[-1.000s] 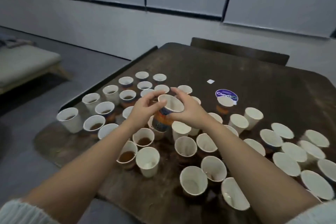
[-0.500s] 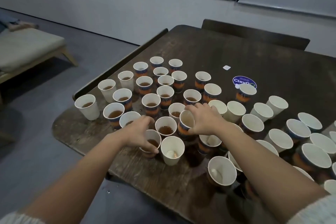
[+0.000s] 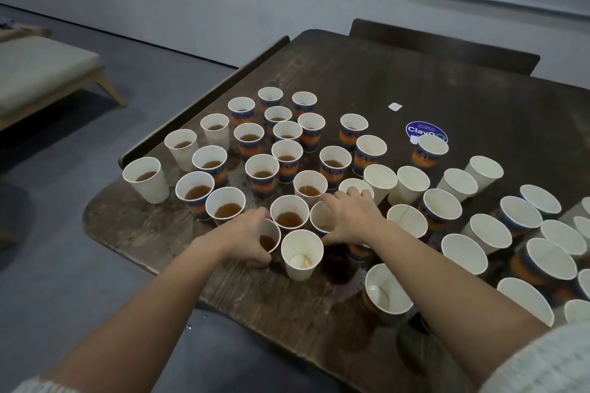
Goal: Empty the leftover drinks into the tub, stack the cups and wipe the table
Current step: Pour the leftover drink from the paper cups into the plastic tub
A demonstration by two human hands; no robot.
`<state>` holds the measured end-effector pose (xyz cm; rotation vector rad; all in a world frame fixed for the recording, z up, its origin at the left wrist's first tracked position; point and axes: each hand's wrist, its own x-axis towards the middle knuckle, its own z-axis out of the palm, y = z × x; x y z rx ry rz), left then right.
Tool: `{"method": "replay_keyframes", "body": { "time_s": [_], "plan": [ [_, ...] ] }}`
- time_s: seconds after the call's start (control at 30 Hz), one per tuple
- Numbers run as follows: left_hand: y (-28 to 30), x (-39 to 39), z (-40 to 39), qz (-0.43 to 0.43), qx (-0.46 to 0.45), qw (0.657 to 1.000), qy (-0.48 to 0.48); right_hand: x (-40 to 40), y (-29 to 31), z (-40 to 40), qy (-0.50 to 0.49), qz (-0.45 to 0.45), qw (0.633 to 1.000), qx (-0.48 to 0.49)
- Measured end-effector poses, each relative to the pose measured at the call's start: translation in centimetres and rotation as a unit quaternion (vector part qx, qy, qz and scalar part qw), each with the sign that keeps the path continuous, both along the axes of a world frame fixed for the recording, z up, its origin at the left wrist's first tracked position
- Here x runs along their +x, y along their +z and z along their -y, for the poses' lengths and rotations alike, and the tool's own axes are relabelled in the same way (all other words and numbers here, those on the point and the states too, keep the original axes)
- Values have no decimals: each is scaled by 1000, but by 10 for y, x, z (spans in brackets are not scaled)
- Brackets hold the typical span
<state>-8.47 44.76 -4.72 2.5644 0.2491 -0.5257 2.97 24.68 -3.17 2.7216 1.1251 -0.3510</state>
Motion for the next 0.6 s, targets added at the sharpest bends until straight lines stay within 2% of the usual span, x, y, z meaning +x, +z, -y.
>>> {"method": "replay_keyframes", "body": {
  "time_s": [0.27, 0.4, 0.47, 0.6],
  "plan": [
    [39, 5, -15, 8, 21, 1000, 10, 5, 19, 10, -28, -19, 999, 31],
    [78, 15, -17, 35, 8, 999, 13, 12, 37, 17, -52, -47, 991, 110],
    [101, 24, -10, 50, -6, 999, 9, 12, 43, 19, -65, -108, 973, 193],
    [143, 46, 23, 98, -32, 994, -33, 1, 59, 29, -72, -247, 904, 342]
  ]
}}
